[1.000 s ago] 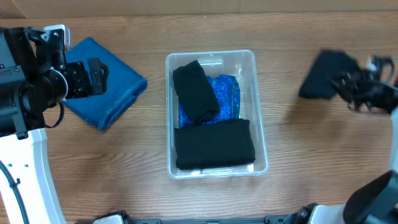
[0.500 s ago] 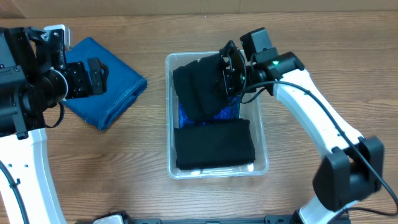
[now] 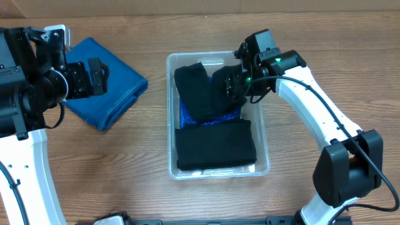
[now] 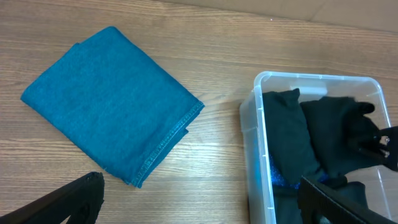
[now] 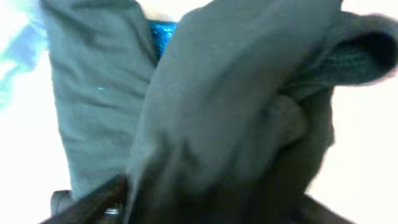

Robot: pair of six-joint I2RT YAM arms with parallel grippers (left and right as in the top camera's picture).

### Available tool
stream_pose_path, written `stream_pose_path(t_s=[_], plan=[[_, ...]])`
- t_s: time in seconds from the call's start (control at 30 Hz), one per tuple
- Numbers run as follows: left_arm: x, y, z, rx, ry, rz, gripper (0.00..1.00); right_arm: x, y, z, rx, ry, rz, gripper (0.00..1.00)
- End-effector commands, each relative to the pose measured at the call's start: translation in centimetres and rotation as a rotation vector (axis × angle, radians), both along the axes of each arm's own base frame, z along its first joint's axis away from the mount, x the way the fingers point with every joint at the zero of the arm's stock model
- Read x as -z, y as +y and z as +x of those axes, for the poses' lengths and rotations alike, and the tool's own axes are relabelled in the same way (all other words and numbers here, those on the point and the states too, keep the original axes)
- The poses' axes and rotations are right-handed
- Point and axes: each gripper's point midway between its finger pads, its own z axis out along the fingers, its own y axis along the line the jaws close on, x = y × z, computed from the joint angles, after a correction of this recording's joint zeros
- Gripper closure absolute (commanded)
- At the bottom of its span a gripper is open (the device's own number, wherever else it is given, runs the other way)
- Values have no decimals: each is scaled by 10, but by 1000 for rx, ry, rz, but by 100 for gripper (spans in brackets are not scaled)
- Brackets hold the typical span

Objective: Pack container
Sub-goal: 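Place the second black cloth on the right side of the bin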

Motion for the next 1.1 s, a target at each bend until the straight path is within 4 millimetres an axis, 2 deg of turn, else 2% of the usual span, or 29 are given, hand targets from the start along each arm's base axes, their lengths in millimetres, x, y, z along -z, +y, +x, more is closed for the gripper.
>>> stream_pose_path(t_s=[0.0, 0.07, 0.2, 0.27, 0.33, 0.43, 0.5, 0.53, 0.6, 0.63, 0.67, 0.8, 0.83, 0.87, 0.9, 0.93, 0.97, 1.07], plan=[[-5, 0, 1, 17, -16, 7, 0, -3, -23, 12, 83, -44, -118, 18], [-5, 0, 1, 17, -16, 7, 0, 0, -32, 11, 57, -76, -228, 14], [-5, 0, 1, 17, -16, 7, 0, -10, -22, 8, -12, -125, -296, 8], [-5, 0, 1, 17, -16, 7, 0, -32, -17, 14, -12, -183, -327, 7], [-5, 0, 1, 17, -16, 7, 0, -59, -16, 22, 2, -243, -343, 1], [-5, 0, 2, 17, -16, 7, 0, -98, -12, 31, 18, -312, -318, 0], [-5, 0, 1, 17, -16, 7, 0, -103, -8, 31, 12, -316, -298, 0], [-5, 0, 1, 17, -16, 7, 0, -101, -4, 27, -4, -297, -273, 4], [-5, 0, 1, 17, -16, 7, 0, -89, 8, 15, -49, -228, -210, 60], [-5, 0, 1, 18, -16, 7, 0, -79, 13, 9, -66, -186, -188, 83], [-5, 0, 2, 17, -16, 7, 0, -70, 14, 4, -75, -157, -184, 90], [-5, 0, 1, 18, -16, 7, 0, 3, 3, -19, -43, -3, -230, 93], [-5, 0, 1, 18, -16, 7, 0, 27, -1, -29, -46, 36, -239, 93], [-5, 0, 1, 18, -16, 7, 0, 65, -8, -49, -55, 94, -255, 93], [-5, 0, 1, 18, -16, 7, 0, 89, -15, -63, -58, 124, -269, 93], [-5, 0, 2, 18, -17, 7, 0, 99, -19, -68, -58, 132, -277, 92], [-5, 0, 2, 18, -17, 7, 0, 99, -19, -66, -55, 124, -281, 92], [-5, 0, 1, 17, -16, 7, 0, 79, -11, -45, -45, 61, -264, 91]])
